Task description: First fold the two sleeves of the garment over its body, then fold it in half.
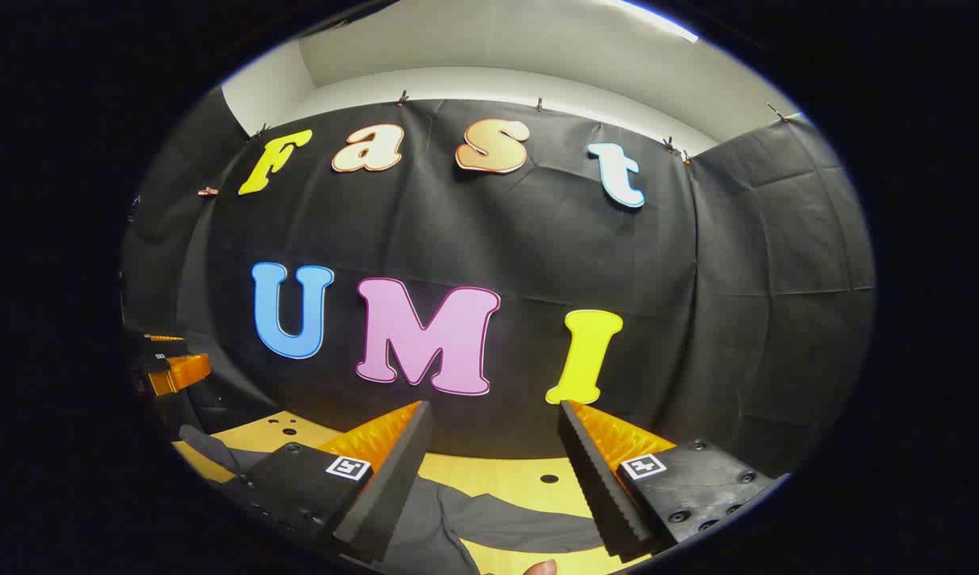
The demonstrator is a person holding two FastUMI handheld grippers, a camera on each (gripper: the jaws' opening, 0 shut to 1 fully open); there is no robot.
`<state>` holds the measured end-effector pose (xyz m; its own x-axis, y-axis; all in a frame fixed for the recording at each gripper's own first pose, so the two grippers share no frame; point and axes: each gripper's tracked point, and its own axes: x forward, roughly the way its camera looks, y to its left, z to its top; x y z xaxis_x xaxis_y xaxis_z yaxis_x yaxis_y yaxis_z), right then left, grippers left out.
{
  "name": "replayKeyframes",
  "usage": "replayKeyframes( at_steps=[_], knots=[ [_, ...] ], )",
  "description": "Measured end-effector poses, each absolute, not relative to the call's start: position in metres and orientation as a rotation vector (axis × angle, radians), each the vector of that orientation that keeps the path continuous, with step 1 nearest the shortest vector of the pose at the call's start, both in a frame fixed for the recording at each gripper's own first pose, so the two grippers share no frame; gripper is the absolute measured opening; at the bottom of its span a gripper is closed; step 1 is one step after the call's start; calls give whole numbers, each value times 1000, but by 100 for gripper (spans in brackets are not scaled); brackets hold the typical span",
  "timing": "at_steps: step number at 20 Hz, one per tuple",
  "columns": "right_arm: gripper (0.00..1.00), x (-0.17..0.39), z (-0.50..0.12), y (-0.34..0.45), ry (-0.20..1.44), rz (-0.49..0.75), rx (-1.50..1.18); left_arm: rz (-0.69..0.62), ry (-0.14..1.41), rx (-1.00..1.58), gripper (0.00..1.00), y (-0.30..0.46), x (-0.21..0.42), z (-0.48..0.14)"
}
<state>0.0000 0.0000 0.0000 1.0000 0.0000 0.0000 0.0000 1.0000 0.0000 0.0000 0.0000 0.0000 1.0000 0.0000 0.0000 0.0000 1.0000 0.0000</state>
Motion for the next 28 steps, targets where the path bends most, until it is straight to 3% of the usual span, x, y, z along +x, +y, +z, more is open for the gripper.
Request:
replayKeyframes(
  at_steps=[17, 24, 28],
  knots=[
    [100, 10, -21, -38, 48, -61, -13, -47, 12, 4, 96, -33, 14, -6],
    [98, 28, -87, -122, 187, -165, -9, -48, 33, 19, 96, -43, 12, -14],
    [98, 34, -155, -171, 296, -223, -16, -36, 65, 4, 96, -48, 10, -21]
  ],
)
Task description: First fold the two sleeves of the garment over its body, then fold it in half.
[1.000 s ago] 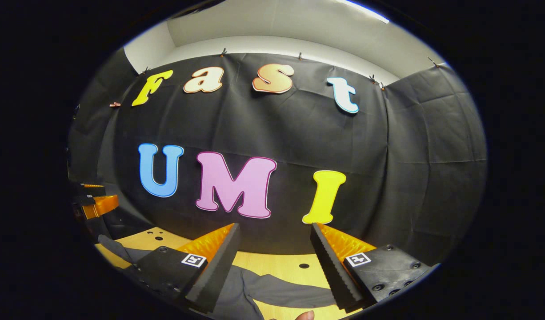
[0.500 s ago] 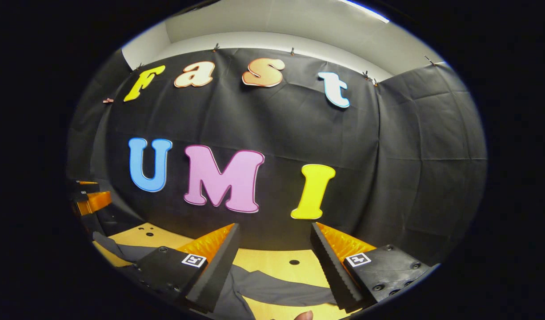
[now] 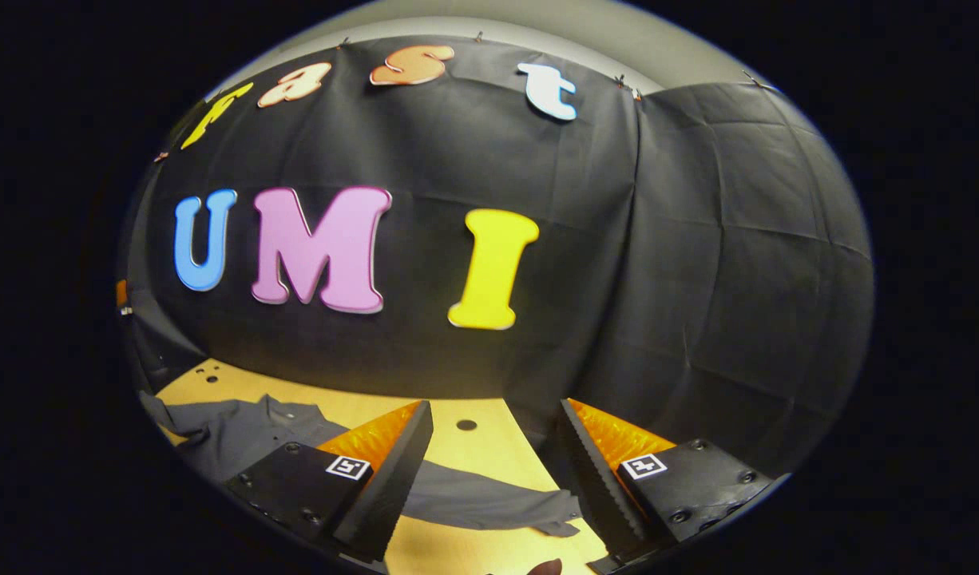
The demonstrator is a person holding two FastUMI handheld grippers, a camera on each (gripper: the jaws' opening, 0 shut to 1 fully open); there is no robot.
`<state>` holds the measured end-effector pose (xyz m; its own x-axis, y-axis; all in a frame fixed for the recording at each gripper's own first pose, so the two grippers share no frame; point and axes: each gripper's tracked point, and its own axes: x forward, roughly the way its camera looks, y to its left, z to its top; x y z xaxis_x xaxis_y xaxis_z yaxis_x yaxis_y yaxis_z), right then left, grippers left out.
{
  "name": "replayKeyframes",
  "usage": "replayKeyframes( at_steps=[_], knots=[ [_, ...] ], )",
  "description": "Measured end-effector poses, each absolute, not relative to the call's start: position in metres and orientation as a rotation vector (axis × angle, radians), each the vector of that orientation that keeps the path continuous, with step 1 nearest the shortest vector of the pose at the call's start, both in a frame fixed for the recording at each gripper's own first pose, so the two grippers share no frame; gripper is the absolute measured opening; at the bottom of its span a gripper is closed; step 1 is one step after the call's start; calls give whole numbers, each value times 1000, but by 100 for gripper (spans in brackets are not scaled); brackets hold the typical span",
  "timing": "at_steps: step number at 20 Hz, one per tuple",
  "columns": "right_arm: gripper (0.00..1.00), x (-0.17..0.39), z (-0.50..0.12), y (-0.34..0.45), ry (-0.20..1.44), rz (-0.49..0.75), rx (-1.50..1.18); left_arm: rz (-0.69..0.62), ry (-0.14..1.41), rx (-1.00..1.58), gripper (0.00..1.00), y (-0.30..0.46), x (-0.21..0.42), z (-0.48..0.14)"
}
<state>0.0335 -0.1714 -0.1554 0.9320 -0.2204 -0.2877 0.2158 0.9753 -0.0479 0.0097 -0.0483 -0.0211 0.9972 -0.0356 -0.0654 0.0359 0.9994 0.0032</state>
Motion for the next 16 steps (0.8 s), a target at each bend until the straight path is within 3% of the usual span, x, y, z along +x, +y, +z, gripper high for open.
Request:
replayKeyframes(
  at_steps=[6, 16],
  knots=[
    [98, 42, -273, -227, 484, -301, 84, 11, 125, 22, 96, -50, 11, -36],
    [98, 44, -414, -277, 714, -333, 149, 94, 204, 75, 96, -76, 17, -52]
  ],
)
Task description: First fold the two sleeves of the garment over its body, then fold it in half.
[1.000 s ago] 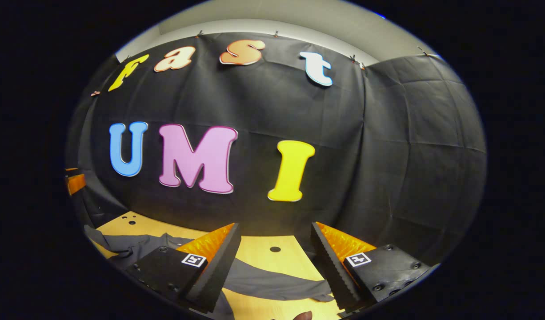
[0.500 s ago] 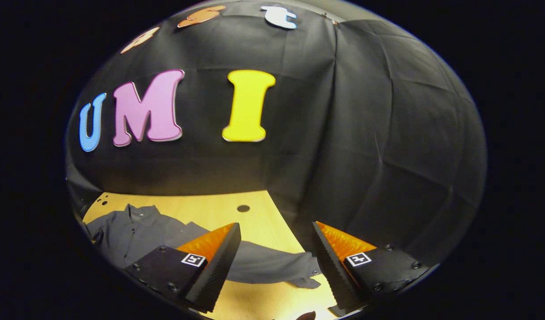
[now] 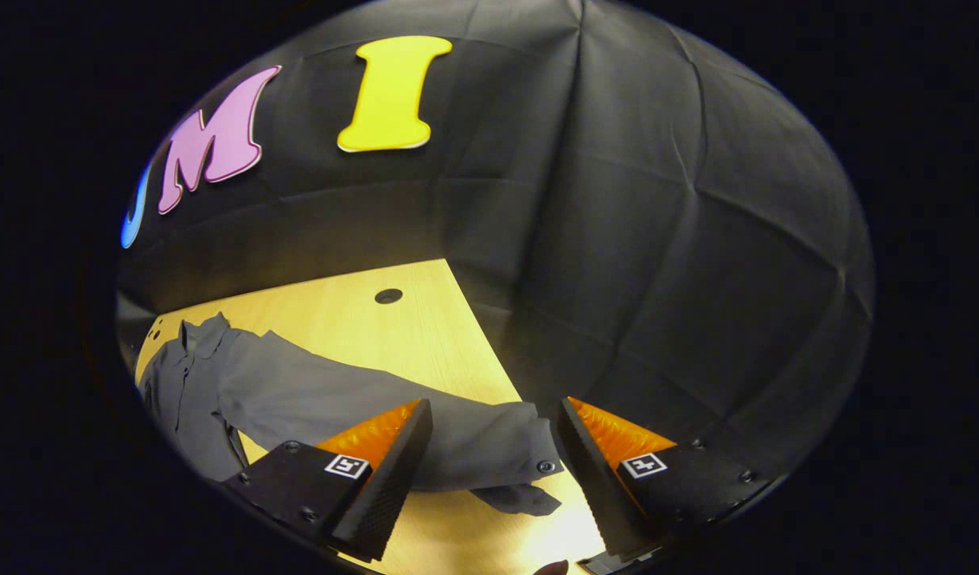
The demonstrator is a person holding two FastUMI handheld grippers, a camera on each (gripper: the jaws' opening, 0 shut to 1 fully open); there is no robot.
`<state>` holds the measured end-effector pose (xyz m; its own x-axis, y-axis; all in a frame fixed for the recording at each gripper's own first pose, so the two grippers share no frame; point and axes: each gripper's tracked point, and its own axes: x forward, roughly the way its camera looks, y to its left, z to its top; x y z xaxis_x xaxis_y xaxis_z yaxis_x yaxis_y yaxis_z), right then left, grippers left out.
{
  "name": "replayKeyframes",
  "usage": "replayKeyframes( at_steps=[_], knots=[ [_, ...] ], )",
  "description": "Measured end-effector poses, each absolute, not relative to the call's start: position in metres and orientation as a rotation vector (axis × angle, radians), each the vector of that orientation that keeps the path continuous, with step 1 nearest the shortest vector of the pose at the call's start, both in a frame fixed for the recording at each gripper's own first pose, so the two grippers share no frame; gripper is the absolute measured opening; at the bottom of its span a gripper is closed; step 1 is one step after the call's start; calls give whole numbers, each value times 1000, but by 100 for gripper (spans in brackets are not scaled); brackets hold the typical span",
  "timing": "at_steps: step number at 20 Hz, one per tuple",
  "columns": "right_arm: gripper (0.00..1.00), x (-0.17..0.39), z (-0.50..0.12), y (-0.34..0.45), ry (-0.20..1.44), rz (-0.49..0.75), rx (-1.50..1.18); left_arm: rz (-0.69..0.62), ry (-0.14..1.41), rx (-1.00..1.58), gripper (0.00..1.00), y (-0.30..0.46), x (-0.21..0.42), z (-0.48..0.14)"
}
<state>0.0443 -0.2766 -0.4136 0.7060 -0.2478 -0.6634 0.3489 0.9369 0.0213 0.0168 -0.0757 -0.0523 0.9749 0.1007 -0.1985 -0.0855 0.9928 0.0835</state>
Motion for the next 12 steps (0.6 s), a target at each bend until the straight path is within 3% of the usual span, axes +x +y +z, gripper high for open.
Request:
replayKeyframes(
  at_steps=[12],
  knots=[
    [99, 41, -513, -290, 891, -332, 191, 178, 240, 123, 98, -88, 22, -58]
  ],
)
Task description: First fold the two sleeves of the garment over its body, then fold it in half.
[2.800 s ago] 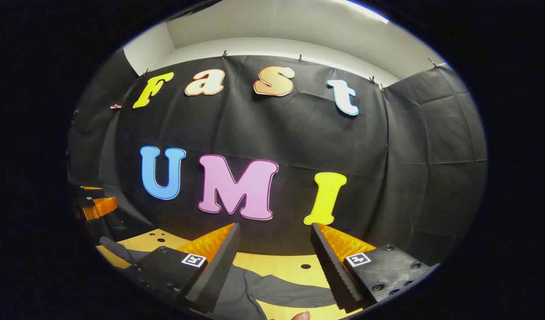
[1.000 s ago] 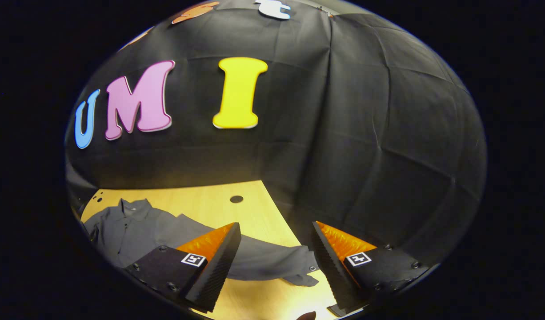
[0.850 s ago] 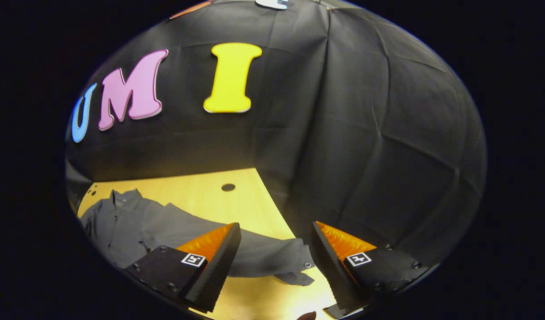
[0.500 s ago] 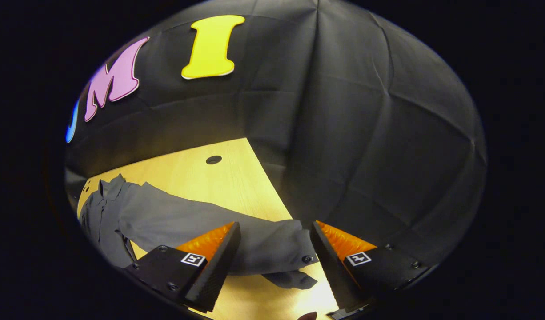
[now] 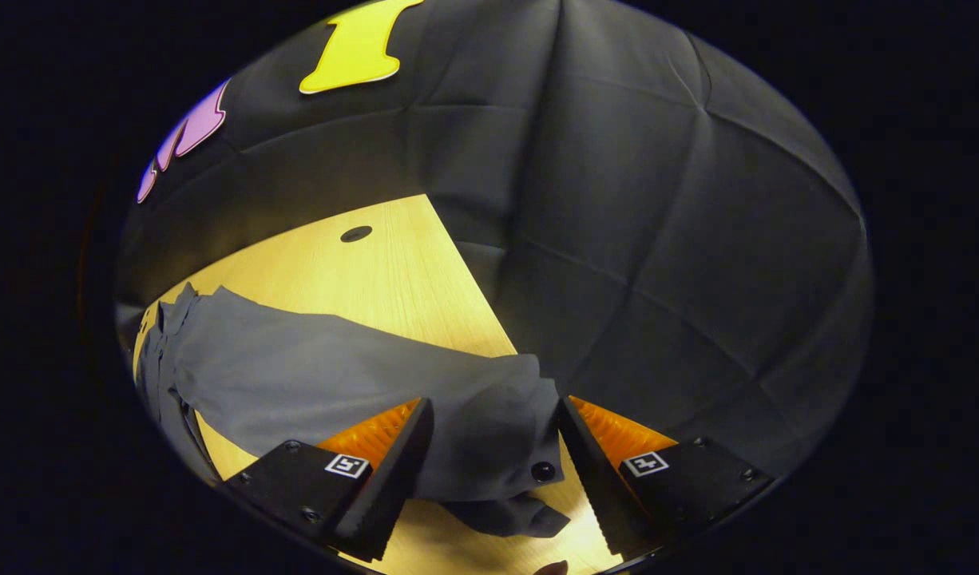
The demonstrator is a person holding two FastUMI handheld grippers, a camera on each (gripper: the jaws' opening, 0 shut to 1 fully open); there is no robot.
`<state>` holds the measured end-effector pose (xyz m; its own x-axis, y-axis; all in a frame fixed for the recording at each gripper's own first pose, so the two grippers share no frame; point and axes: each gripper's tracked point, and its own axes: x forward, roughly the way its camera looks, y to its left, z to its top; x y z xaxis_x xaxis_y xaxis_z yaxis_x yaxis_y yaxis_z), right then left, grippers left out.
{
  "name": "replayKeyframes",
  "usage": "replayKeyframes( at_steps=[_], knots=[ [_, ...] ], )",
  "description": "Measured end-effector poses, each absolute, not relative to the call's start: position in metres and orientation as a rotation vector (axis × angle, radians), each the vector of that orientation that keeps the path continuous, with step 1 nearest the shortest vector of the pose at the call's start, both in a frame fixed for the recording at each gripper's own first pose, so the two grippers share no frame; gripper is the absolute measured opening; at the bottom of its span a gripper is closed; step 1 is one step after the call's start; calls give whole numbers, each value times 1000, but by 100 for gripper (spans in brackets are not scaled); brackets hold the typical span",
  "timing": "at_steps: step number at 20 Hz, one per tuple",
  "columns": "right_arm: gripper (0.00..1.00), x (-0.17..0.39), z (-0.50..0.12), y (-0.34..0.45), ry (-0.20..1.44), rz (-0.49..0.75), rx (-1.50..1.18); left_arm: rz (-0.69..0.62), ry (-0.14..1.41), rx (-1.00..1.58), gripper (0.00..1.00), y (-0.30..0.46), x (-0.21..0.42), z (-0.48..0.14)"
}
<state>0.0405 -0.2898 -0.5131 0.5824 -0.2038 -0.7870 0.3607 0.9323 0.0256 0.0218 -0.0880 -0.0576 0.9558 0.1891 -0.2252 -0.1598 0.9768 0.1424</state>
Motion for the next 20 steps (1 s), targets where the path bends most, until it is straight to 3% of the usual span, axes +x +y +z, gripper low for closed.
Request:
replayKeyframes(
  at_steps=[3, 6, 11, 20],
  knots=[
    [91, 28, -518, -285, 916, -332, 226, 186, 236, 147, 98, -86, 22, -53],
    [13, 34, -512, -283, 913, -314, 246, 179, 221, 153, 98, -84, 20, -50],
    [8, 39, -473, -280, 826, -312, 221, 198, 224, 111, 98, -62, 15, -54],
    [8, 36, -328, -243, 598, -310, 165, 191, 181, 107, 98, 17, 0, -51]
  ],
)
